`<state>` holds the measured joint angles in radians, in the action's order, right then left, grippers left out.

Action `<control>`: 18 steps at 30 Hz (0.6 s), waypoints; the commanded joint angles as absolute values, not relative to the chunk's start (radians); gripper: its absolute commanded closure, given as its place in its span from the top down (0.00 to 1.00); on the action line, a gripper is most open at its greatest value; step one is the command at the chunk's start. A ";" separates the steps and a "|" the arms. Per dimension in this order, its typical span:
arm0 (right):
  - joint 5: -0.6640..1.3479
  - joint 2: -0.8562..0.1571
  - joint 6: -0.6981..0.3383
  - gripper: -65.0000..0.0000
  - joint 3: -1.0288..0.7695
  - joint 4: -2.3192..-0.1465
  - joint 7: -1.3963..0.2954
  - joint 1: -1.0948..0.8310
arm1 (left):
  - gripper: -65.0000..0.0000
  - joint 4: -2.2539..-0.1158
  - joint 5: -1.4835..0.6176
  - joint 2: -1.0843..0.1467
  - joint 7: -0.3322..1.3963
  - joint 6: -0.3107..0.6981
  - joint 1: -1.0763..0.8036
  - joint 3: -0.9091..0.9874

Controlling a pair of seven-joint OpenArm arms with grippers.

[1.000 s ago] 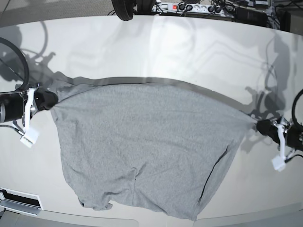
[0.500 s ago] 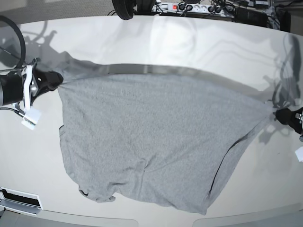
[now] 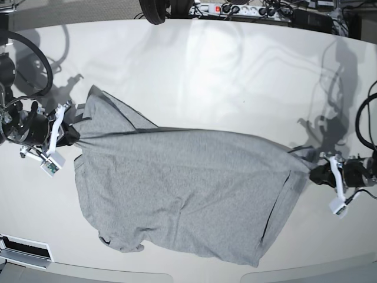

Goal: Layout the t-shirt on the table in an organized manner, then fold the t-shirt properly
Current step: 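Lay the t-shirt down and release it with the right gripper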

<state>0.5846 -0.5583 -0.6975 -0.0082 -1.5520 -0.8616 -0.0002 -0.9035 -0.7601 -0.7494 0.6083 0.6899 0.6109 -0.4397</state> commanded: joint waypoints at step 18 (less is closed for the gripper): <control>0.990 -0.578 -0.690 0.46 -0.020 -1.607 -1.190 0.208 | 0.00 -0.914 -0.767 -0.754 0.618 0.632 0.640 -0.430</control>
<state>1.0050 -0.5621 -0.6987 -0.0113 -1.5913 -1.2110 0.1886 -0.9028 -0.7521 -0.7334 0.6342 0.6300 0.6102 -0.4393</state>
